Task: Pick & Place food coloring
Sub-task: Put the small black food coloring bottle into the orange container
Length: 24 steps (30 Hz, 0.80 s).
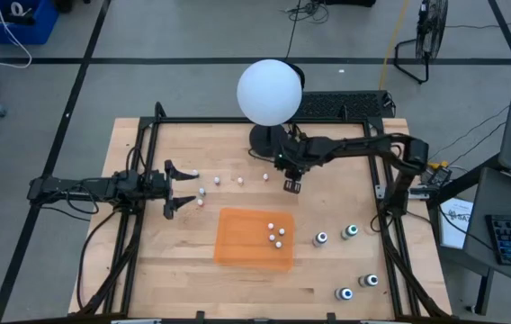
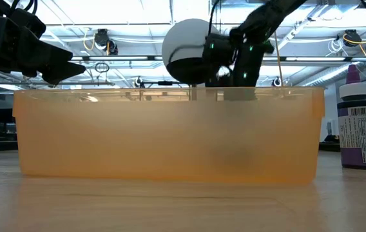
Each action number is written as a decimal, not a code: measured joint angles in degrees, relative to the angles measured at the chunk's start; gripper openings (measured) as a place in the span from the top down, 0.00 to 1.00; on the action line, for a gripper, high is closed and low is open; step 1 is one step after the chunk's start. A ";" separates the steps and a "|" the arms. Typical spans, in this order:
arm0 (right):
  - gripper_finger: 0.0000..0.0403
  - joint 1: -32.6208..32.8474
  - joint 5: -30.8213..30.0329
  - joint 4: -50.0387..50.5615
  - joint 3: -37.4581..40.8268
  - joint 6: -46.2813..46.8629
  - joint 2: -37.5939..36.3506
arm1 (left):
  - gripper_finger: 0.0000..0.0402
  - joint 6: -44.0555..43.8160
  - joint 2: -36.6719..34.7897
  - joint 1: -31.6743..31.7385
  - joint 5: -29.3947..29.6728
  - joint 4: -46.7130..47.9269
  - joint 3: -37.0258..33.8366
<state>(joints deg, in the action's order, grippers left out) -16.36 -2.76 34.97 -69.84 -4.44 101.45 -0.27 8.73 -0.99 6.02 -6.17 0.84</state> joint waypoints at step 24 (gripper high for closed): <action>0.86 29.62 -4.50 3.47 -7.20 15.92 -1.20 | 0.19 0.00 0.00 0.00 0.00 0.05 0.00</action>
<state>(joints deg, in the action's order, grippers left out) 13.26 -7.26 38.44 -77.04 11.48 100.25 -0.27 8.73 -0.99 6.02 -6.13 0.84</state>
